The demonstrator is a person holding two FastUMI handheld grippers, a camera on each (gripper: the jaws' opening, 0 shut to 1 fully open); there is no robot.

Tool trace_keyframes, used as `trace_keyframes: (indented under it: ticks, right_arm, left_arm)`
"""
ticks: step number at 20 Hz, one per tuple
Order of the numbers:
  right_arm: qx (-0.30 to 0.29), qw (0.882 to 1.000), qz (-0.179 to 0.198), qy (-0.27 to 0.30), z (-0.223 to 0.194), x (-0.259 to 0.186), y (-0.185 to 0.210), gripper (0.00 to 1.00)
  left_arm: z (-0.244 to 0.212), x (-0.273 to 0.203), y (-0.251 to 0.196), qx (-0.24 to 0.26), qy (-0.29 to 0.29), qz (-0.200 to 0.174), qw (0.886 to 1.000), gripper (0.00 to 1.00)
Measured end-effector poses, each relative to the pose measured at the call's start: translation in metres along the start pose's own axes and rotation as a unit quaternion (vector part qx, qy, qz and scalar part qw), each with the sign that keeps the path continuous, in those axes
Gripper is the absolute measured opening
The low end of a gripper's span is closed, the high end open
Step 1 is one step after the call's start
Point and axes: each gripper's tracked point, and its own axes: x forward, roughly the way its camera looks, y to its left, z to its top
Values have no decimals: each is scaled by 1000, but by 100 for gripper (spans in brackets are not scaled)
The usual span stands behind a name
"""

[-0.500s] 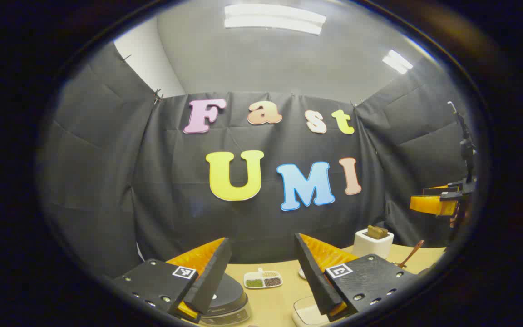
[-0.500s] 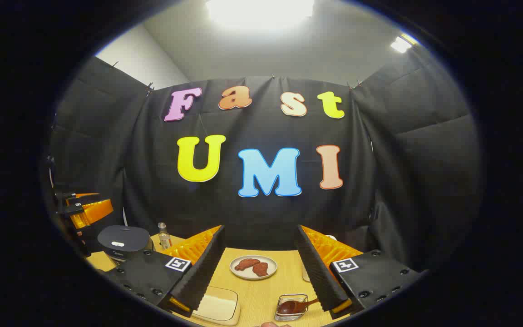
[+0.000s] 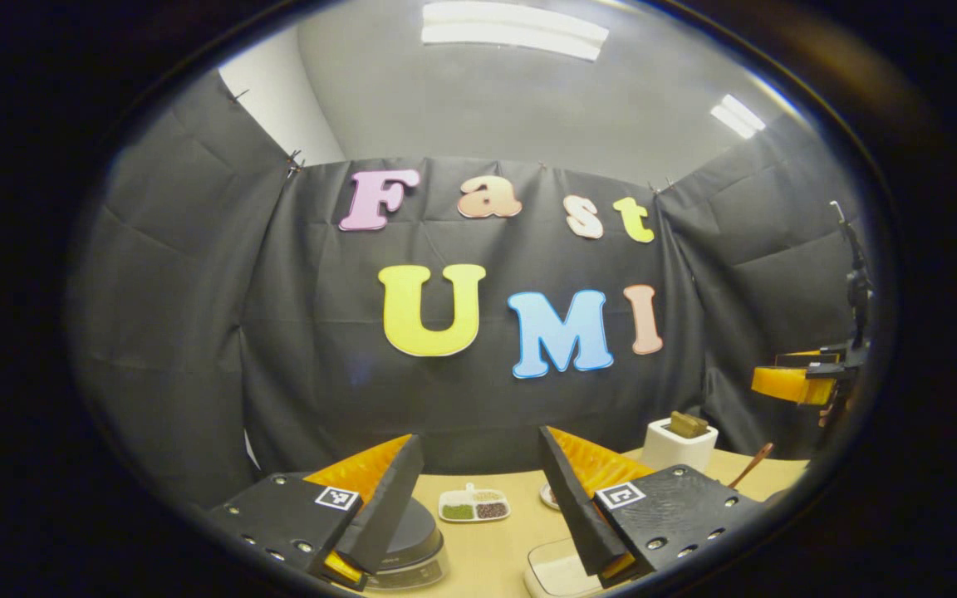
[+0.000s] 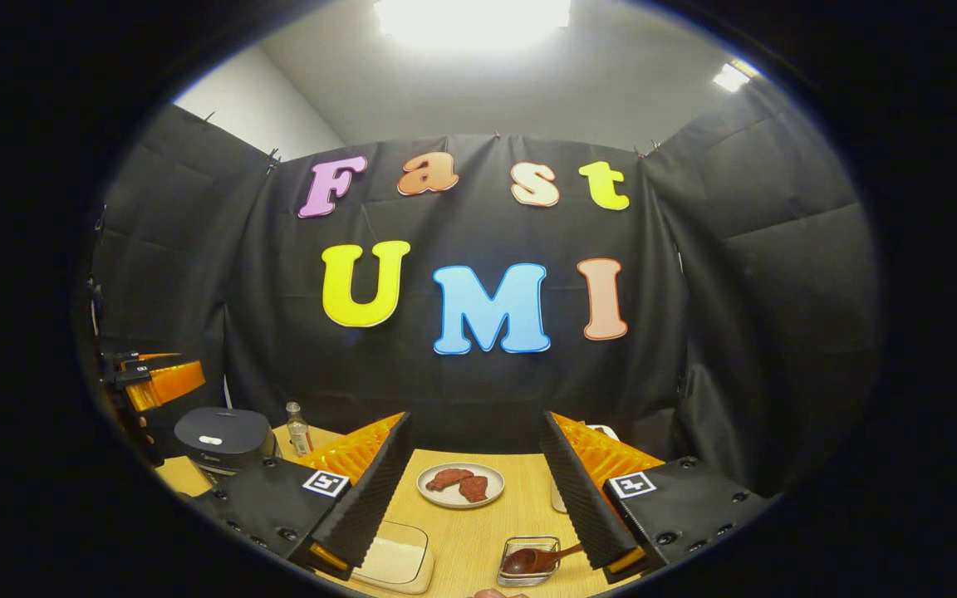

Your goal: Close the left gripper, press the button to open the rice cooker; take a wooden spoon from the chopstick holder with the right hand, scoop a spoonful of rice and pour it into the rice cooker, then put the wooden spoon back into the chopstick holder.

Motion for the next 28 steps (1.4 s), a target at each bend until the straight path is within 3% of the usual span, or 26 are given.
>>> trace_keyframes:
  ticks: [10,15,17,19,20,23,28]
  right_arm:
    - [21,1000,-10,-7,2,2,-5,98]
    - [12,1000,-17,3,-5,6,-2,98]
    - [12,1000,-10,7,-8,9,5,98]
    - [14,1000,-1,12,-12,12,11,98]
    - [13,1000,2,16,-14,14,13,98]
    - [-11,1000,3,22,-20,17,19,98]
    - [-18,999,25,24,-22,19,32,98]
  left_arm:
    - [-8,4,0,-11,13,-2,1000,87]
    - [-10,10,-2,-27,14,-23,999,87]
    - [-13,15,5,-28,19,-22,999,61]
    - [-12,19,8,-21,22,-22,999,58]
    - [-13,21,3,-14,26,-33,999,48]
    - [-14,24,19,-14,29,-16,999,4]
    - [-24,33,43,-48,54,-30,997,1]
